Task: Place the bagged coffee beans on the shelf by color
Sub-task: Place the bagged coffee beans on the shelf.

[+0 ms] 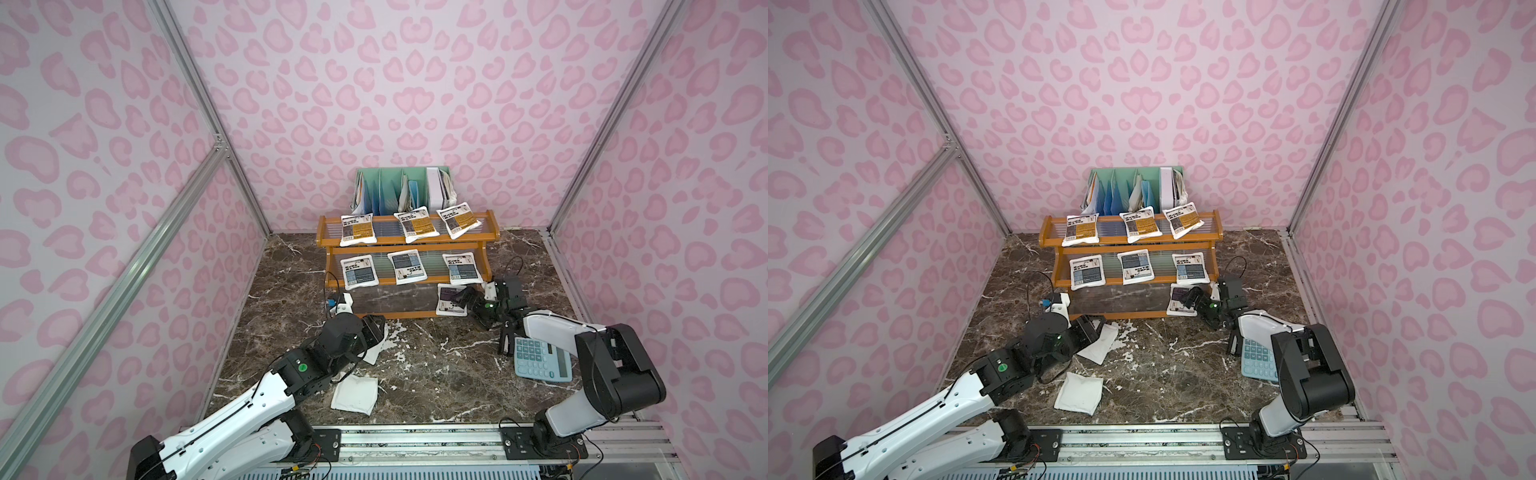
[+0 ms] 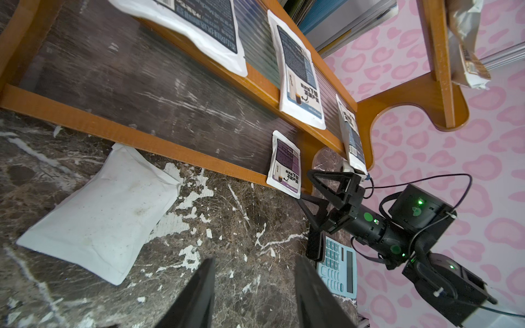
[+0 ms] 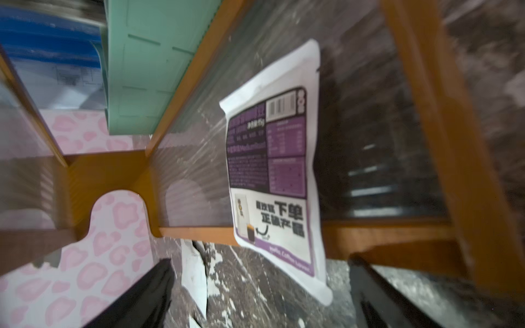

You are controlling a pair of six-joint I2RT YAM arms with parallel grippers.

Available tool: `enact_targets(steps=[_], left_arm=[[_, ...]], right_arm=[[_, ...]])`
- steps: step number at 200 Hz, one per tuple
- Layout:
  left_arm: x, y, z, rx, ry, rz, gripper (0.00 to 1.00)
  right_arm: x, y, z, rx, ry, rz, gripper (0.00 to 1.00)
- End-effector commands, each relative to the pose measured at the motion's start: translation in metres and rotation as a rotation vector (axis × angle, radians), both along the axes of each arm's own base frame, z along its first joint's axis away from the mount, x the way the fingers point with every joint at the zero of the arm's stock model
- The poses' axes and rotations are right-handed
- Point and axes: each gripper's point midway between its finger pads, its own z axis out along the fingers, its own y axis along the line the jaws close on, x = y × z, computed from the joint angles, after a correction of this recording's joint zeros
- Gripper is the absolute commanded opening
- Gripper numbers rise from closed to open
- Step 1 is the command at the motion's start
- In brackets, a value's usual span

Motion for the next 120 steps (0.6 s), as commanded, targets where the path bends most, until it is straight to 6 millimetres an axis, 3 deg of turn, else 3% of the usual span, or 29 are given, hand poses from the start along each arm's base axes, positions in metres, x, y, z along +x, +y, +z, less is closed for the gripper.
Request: enact_targets(steps=[1, 49, 79, 97, 120], left_arm=[[0.001, -0.001, 0.004, 0.011, -0.009, -0.01, 0.48], [0.0, 0.001, -0.003, 0.032, 0.012, -0.002, 0.48], [-0.008, 0.025, -0.021, 0.121, 0.078, 0.064, 0.48], [-0.017, 0.044, -0.038, 0.214, 0.151, 0.105, 0.48], [-0.033, 0.066, -0.065, 0.322, 0.273, 0.159, 0.47]], right_arm=[[-0.007, -0.017, -0.021, -0.152, -0.023, 0.015, 0.98], [-0.022, -0.015, -0.021, -0.133, -0.051, 0.055, 0.98], [-0.047, -0.011, -0.013, -0.146, -0.089, 0.128, 0.96], [-0.065, 0.001, -0.001, -0.161, -0.146, 0.229, 0.95], [-0.09, 0.033, 0.018, -0.167, -0.233, 0.374, 0.94]])
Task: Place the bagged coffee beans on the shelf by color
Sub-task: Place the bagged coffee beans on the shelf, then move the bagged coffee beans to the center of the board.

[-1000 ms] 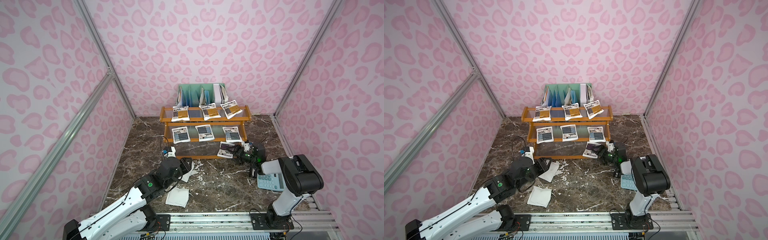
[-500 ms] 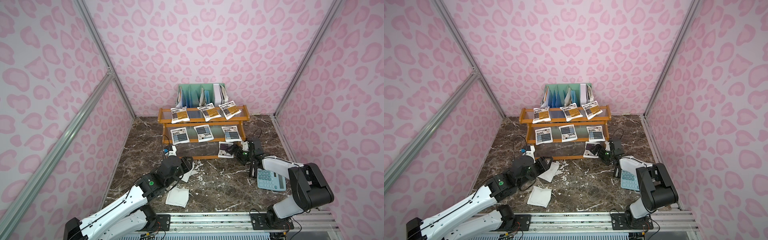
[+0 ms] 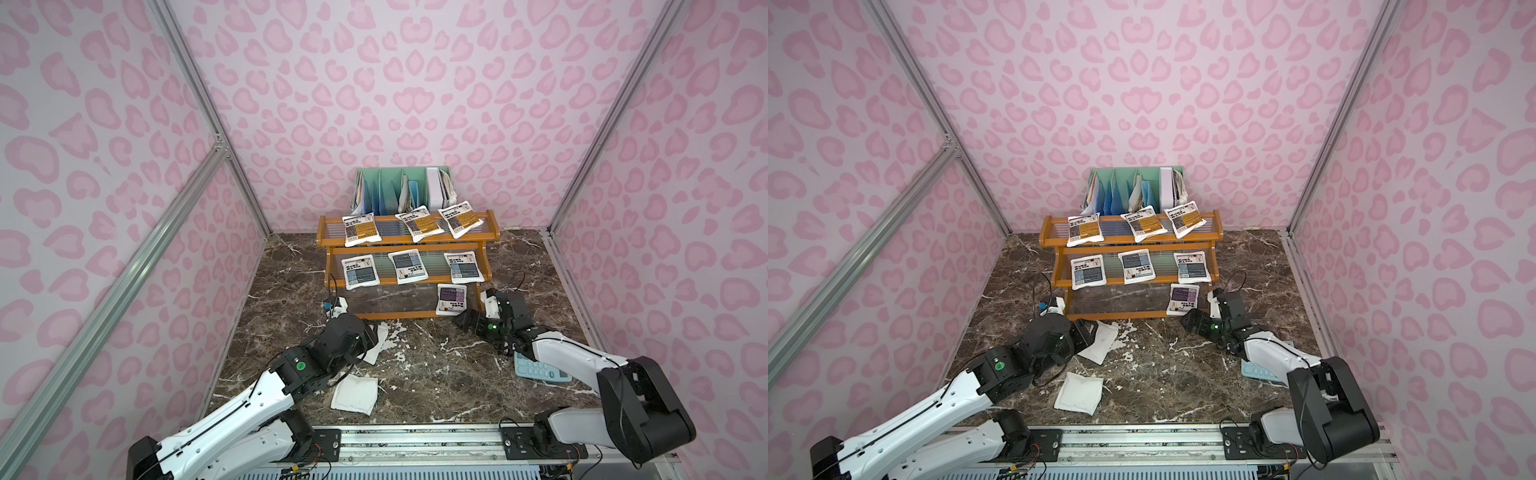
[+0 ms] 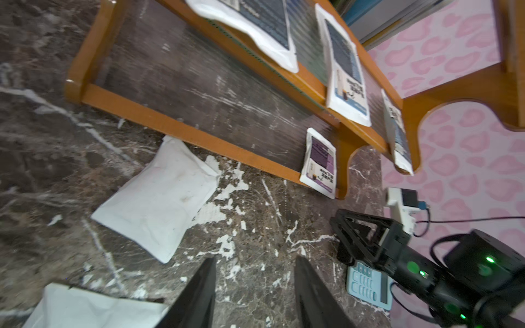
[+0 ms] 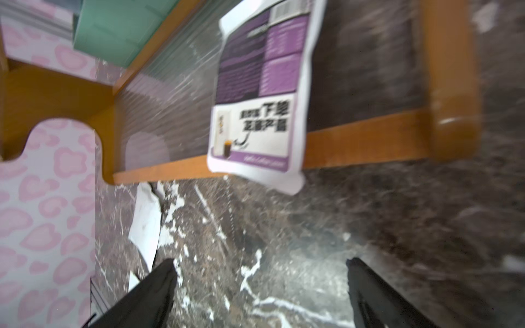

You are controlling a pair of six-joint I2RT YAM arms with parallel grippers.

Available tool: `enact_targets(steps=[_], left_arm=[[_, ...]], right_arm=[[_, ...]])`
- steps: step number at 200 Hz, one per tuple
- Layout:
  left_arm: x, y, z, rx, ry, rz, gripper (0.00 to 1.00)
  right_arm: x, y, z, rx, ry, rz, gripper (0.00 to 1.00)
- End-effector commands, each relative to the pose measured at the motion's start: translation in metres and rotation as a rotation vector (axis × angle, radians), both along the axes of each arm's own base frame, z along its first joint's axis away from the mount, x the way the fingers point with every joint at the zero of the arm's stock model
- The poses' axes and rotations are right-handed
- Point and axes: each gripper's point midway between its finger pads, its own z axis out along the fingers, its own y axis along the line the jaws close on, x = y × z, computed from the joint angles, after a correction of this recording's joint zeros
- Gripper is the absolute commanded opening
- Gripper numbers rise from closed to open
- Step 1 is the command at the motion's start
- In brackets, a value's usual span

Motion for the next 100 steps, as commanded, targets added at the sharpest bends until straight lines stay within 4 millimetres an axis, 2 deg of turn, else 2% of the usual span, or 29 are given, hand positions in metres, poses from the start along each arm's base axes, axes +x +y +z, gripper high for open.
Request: enact_targets(steps=[1, 25, 45, 69, 87, 100], left_arm=[[-0.021, 0.036, -0.037, 0.169, 0.156, 0.083, 0.47], [-0.034, 0.047, -0.063, 0.232, 0.267, 0.118, 0.46], [-0.043, 0.055, -0.082, 0.28, 0.342, 0.154, 0.49], [-0.044, 0.057, -0.099, 0.297, 0.372, 0.16, 0.53], [-0.04, 0.057, -0.111, 0.254, 0.377, 0.179, 0.63], [-0.039, 0.059, -0.122, 0.206, 0.387, 0.194, 0.66]], right_arm=[[-0.023, 0.023, 0.011, -0.032, -0.069, 0.156, 0.94], [-0.041, 0.059, 0.026, -0.056, -0.14, 0.293, 0.93], [-0.044, 0.077, 0.035, -0.072, -0.177, 0.356, 0.9], [-0.042, 0.085, 0.044, -0.044, -0.202, 0.384, 0.89], [-0.044, 0.088, 0.044, -0.029, -0.205, 0.401, 0.89], [-0.045, 0.088, 0.043, -0.029, -0.202, 0.407, 0.88]])
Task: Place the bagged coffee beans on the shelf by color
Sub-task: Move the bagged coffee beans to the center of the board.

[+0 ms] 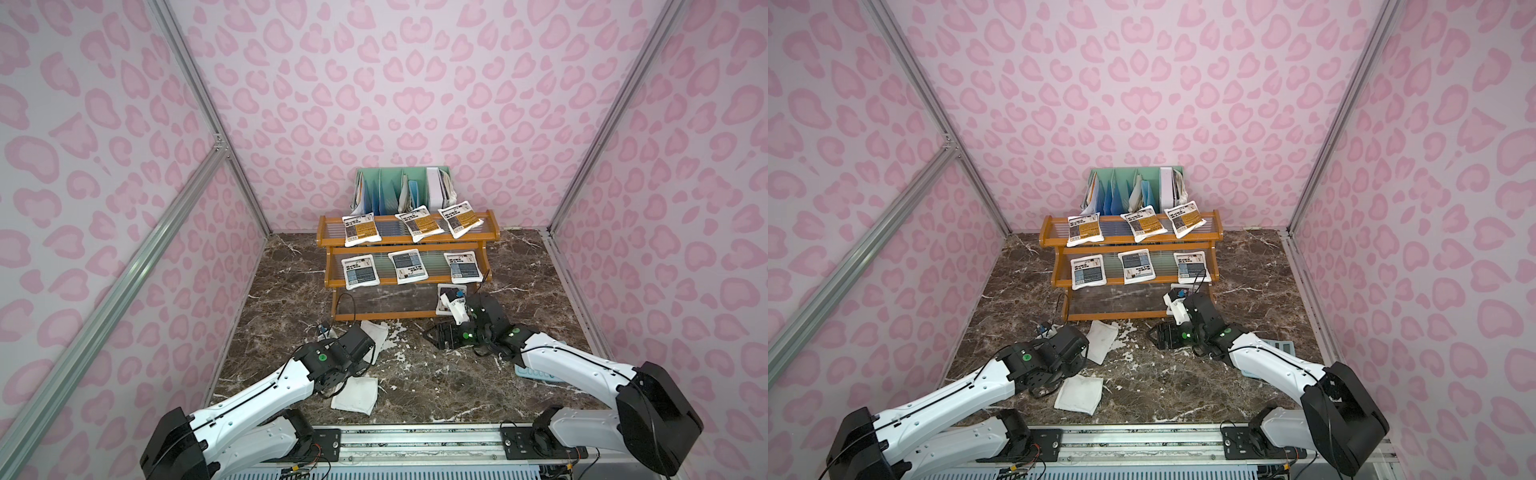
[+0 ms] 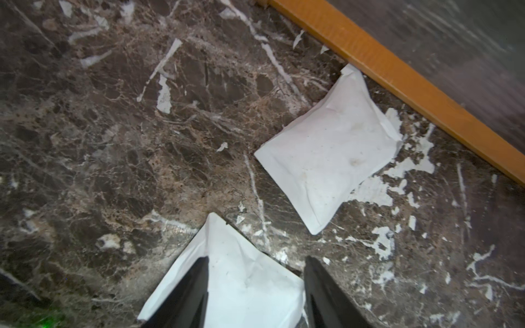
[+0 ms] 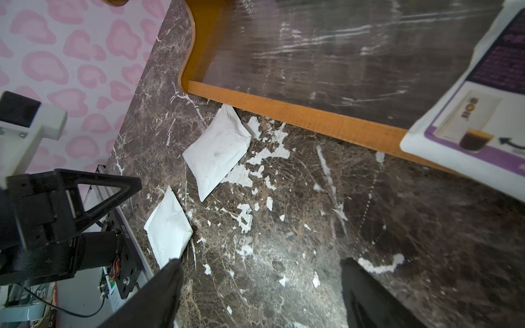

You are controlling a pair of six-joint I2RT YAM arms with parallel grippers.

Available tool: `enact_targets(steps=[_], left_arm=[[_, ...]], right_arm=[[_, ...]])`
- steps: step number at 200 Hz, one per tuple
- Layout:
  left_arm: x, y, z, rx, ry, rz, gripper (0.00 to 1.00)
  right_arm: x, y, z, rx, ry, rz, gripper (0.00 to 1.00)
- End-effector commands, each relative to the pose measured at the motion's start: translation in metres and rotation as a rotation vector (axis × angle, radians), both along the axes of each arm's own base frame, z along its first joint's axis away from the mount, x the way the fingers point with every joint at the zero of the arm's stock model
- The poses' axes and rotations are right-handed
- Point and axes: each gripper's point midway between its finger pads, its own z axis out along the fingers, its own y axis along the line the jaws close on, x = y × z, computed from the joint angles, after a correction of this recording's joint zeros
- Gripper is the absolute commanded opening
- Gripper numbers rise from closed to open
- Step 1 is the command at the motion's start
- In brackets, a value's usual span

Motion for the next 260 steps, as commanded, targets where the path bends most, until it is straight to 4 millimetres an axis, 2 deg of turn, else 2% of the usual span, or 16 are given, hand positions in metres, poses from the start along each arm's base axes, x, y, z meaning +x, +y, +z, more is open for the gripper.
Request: enact_targets(steps=[1, 26, 56, 154, 200, 216, 229, 248, 260], left_arm=[[0.004, 0.0, -0.013, -0.073, -0.003, 0.044, 0.66], [0.013, 0.002, -0.022, -0.157, -0.052, 0.064, 0.68], [0.025, 0.002, -0.018, -0.2, -0.131, 0.028, 0.68], [0.035, -0.002, -0.044, -0.253, -0.114, 0.005, 0.66], [0.04, -0.011, -0.06, -0.269, -0.075, -0.019, 0.63], [0.041, -0.016, -0.064, -0.277, -0.047, -0.032, 0.57], [0.041, -0.019, -0.067, -0.27, -0.022, -0.046, 0.47], [0.04, -0.022, -0.07, -0.246, 0.026, -0.079, 0.18], [0.04, -0.023, -0.071, -0.23, 0.052, -0.093, 0.04]], right_arm=[[-0.002, 0.004, 0.002, 0.006, -0.014, 0.033, 0.88], [-0.004, 0.003, -0.001, 0.004, -0.012, 0.042, 0.88], [-0.005, 0.002, -0.004, 0.0, -0.008, 0.039, 0.87], [-0.003, -0.002, -0.006, -0.01, -0.006, 0.024, 0.87], [0.0, -0.006, -0.004, -0.009, -0.008, 0.015, 0.86], [0.001, -0.007, -0.003, -0.01, -0.009, 0.013, 0.86], [0.002, -0.008, -0.002, -0.007, -0.011, 0.01, 0.86], [0.003, -0.01, -0.003, -0.008, -0.01, 0.005, 0.86], [0.002, -0.01, -0.004, -0.011, -0.008, 0.005, 0.86]])
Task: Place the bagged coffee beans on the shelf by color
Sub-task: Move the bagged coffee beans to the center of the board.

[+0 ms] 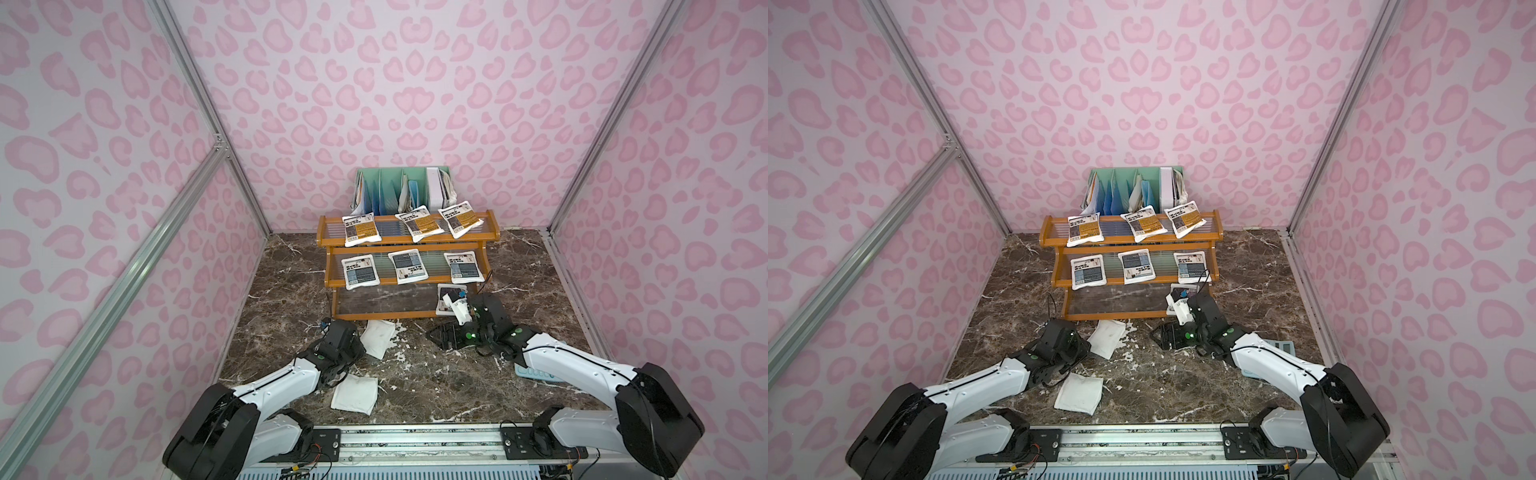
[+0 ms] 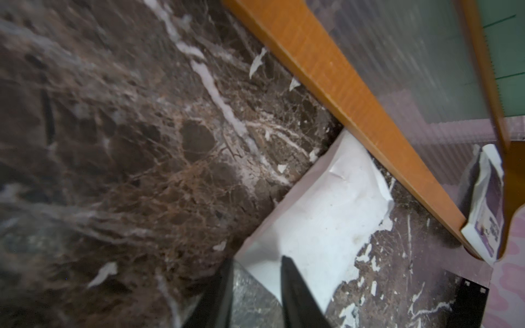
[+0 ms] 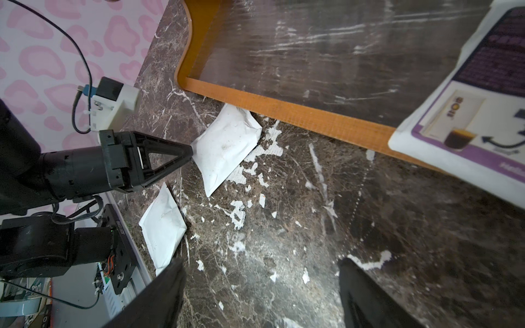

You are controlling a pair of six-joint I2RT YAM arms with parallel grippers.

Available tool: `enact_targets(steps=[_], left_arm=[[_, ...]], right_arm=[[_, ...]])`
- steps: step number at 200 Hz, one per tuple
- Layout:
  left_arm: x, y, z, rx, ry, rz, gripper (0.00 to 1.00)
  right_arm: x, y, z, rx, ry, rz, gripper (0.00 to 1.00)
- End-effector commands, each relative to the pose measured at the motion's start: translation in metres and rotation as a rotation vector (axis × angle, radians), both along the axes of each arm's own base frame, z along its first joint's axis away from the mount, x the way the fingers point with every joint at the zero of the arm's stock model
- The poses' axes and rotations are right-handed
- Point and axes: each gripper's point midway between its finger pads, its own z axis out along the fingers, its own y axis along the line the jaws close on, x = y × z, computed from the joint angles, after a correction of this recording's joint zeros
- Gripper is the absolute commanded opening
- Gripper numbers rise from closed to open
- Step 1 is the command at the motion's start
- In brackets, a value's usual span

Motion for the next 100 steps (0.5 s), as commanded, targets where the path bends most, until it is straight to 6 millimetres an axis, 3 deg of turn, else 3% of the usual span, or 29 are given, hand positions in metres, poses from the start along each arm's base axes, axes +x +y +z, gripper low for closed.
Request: enact_targets(steps=[1, 5, 66, 100], left_arm=[[-0.024, 0.003, -0.017, 0.056, 0.14, -0.073, 0.03], [-0.023, 0.002, -0.018, 0.059, 0.145, -0.076, 0.0], [-0.024, -0.004, -0.002, 0.033, 0.131, -0.107, 0.0], [-0.037, 0.008, 0.015, 0.039, 0.111, -0.087, 0.0]], right_arm=[[-0.001, -0.001, -0.001, -0.008, -0.001, 0.006, 0.86], [-0.001, -0.001, -0.001, -0.008, 0.0, 0.005, 0.86], [-0.007, 0.0, 0.001, 0.011, -0.007, 0.033, 0.86], [-0.01, 0.018, -0.001, 0.021, -0.012, 0.083, 0.86]])
